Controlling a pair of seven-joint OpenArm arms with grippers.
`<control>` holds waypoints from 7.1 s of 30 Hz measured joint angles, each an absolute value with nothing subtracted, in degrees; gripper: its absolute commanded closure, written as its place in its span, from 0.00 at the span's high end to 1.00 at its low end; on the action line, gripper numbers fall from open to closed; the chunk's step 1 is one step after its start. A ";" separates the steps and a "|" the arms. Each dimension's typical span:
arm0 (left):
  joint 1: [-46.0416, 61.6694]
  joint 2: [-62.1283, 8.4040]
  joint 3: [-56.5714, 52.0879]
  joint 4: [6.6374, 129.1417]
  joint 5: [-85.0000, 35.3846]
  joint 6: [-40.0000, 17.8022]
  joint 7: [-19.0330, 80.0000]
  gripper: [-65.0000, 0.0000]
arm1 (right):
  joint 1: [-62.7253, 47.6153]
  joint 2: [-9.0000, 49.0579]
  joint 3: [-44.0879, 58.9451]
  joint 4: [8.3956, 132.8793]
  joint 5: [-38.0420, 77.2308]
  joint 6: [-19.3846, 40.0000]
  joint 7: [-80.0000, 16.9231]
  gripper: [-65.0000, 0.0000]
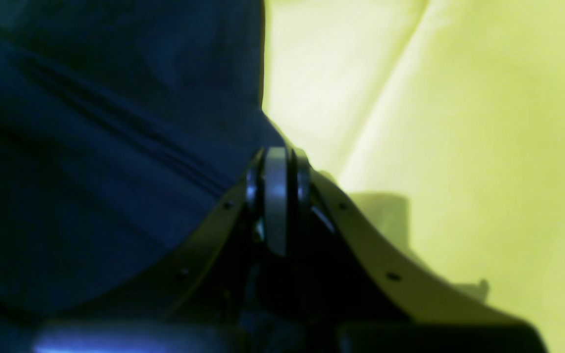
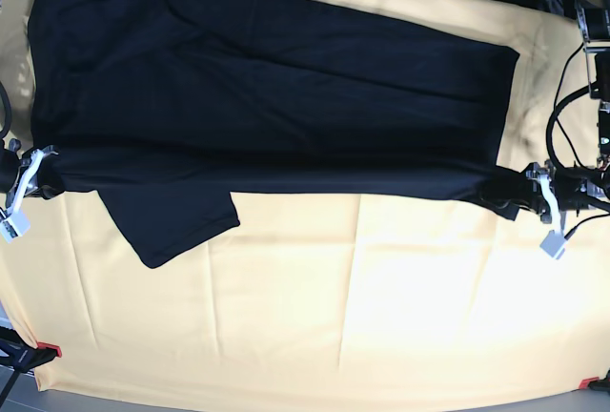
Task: Fold the T-shirt properly
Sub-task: 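Lift and fold the gripped edge over toward the collar with both grippers, then grasp the shirt's sleeve end with the right gripper, then fold the sleeve end over onto the shirt body with the right gripper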
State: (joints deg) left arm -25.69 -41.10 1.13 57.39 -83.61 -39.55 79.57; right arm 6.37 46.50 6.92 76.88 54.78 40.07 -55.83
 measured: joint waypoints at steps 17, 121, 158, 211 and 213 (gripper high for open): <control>-16.82 -43.33 1.26 83.96 -83.57 -39.57 80.03 0.00 | 0.89 47.13 6.92 76.95 58.98 39.97 -63.68 0.00; 2.87 -56.53 1.43 93.49 -79.33 -39.68 73.49 0.61 | 2.02 27.42 7.51 79.46 52.27 39.68 -54.52 0.51; 2.85 -56.53 1.43 93.49 -79.26 -39.68 72.42 0.61 | -20.58 40.18 7.22 113.16 64.77 39.70 -65.45 0.00; 2.68 -56.51 1.43 93.49 -79.24 -39.68 72.03 0.61 | -25.52 51.51 11.84 123.57 79.88 39.72 -80.07 0.43; 1.85 -56.51 1.43 93.49 -79.26 -39.68 72.18 0.61 | -25.39 50.02 14.37 124.18 79.96 39.92 -77.95 0.25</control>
State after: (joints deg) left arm 1.85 -56.51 1.43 93.49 -79.26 -39.68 72.18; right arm -25.39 50.02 14.37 124.18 79.96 39.92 -77.95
